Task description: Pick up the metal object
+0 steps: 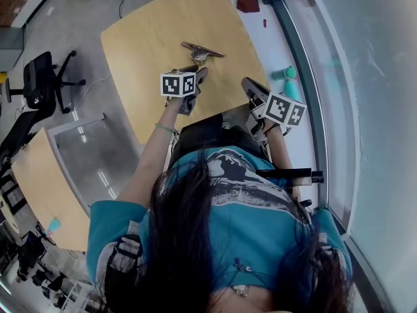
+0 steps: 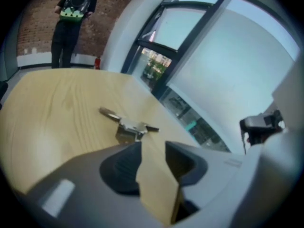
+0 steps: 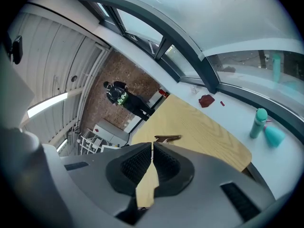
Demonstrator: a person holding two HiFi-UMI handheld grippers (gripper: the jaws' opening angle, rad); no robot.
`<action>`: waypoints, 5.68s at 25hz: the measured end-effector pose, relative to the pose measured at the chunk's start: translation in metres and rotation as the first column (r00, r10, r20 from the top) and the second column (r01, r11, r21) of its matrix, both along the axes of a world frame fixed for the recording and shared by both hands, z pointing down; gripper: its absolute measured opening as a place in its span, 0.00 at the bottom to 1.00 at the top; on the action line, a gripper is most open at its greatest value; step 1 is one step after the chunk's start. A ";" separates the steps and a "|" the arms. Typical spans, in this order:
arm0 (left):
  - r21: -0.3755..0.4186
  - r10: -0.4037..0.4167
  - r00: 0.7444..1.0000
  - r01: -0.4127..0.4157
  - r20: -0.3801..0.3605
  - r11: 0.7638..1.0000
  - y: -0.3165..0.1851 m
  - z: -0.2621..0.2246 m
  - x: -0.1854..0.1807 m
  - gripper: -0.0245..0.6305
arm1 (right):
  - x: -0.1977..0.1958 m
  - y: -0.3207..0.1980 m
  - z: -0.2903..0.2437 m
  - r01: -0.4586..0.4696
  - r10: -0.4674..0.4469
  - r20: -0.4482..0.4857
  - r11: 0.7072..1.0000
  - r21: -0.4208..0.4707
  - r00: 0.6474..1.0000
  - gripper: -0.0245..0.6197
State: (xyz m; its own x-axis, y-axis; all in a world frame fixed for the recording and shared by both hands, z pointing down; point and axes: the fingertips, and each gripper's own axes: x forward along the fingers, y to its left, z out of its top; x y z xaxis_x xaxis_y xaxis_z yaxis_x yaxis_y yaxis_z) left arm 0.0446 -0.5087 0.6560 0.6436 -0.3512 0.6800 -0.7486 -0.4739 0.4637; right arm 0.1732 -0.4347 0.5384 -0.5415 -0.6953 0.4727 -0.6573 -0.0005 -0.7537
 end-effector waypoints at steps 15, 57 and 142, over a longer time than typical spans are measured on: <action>-0.221 -0.205 0.965 0.167 -0.162 0.961 -0.046 0.031 -0.012 0.30 | 0.007 0.003 0.022 -0.055 0.053 -0.029 0.996 -0.072 0.998 0.07; -0.256 -0.485 0.754 0.412 -0.443 0.875 0.087 -0.058 -0.024 0.04 | -0.007 0.098 0.022 0.122 -0.123 -0.046 0.992 -0.033 0.991 0.07; -0.048 -0.298 0.858 0.307 -0.418 0.951 0.673 -0.138 -0.128 0.04 | -0.163 0.628 0.016 0.294 -0.296 -0.074 0.955 -0.036 0.952 0.07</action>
State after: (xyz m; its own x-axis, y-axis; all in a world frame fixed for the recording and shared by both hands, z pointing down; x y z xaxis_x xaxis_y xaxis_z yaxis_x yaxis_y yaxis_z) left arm -0.0830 0.1644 0.5182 0.7246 -0.5848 0.3647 -0.5967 -0.2675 0.7565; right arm 0.0100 0.1938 0.5540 -0.6814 -0.4980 0.5364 -0.6875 0.1842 -0.7024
